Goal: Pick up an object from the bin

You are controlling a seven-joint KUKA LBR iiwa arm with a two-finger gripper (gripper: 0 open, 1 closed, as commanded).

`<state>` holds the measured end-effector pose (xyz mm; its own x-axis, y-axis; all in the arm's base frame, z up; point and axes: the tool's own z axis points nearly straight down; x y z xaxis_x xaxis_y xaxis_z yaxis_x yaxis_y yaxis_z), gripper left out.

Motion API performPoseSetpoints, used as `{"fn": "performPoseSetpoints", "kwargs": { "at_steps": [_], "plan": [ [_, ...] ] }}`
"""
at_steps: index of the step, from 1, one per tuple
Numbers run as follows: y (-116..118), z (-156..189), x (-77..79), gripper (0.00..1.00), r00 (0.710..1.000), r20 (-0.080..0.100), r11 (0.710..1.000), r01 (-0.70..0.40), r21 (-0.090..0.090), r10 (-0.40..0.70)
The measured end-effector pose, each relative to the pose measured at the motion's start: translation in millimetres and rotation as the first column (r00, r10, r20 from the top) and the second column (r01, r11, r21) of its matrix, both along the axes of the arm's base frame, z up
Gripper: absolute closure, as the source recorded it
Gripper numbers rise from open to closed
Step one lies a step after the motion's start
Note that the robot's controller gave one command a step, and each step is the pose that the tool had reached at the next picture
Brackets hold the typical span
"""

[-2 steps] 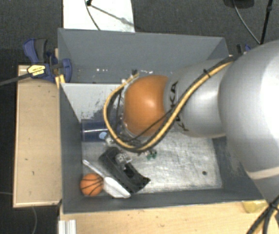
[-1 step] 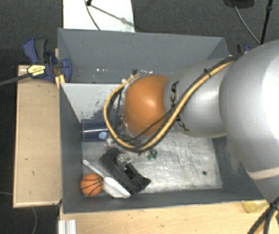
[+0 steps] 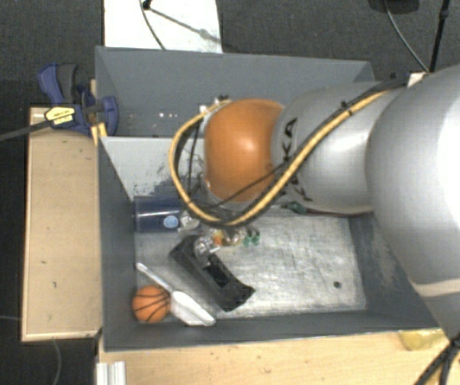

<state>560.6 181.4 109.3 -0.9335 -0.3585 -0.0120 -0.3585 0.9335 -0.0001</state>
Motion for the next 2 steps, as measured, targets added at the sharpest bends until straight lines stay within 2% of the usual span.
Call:
{"fn": "performPoseSetpoints", "kwargs": {
  "at_steps": [1,2],
  "plan": [
    [-2,8,-18.9,1.00,0.999,-0.019,0.999,-0.033,-0.006,0.033],
    [-11,31,-2.0,1.00,0.999,0.001,0.999,-0.052,0.000,0.052]
  ]
}}
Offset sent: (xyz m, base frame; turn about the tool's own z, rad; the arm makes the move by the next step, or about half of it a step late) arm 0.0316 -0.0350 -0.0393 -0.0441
